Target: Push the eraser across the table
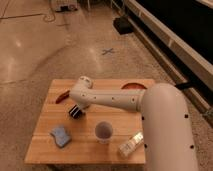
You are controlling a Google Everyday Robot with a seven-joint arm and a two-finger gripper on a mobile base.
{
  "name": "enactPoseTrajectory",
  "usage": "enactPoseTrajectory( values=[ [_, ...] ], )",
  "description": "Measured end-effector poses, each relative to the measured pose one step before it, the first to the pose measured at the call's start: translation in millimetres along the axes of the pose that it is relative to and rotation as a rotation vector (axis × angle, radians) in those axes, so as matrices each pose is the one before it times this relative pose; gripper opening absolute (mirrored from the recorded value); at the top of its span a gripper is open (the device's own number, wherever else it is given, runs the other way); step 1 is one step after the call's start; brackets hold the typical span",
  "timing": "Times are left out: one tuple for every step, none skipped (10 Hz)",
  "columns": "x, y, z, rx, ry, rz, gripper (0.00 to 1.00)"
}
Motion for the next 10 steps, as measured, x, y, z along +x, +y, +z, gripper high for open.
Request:
enactPoseTrajectory(
  values=[
    [2.26, -2.66, 2.47, 0.00747, -0.01224, -0.01302, 0.14],
    [7.01, -5.43, 4.70, 0.01748, -0.01604, -0.01795, 0.14],
    [2.66, -2.37, 2.93, 0.00855, -0.00692, -0.01033, 0.14],
    [1.94, -3.78, 2.51, 0.01211, -0.00600, -0.01265, 0.14],
    [7.38, -6.48, 4.84, 0.01454, -0.00350, -0.01233, 0.14],
    [8.92, -7.16, 3.74, 0.01309, -0.00209, -0.00755, 0.14],
    [6.89, -7.56, 3.92, 0.01170, -0.00275, -0.00971, 0.14],
    [2.27, -4.51, 1.40, 0.00857, -0.00229, -0.00606, 0.14],
    [1.65, -5.14, 1.39, 0.01159, -0.00547, -0.00717, 0.14],
    [2.62, -2.91, 0.95, 0.00570, -0.00042, -0.00326, 0.14]
  ],
)
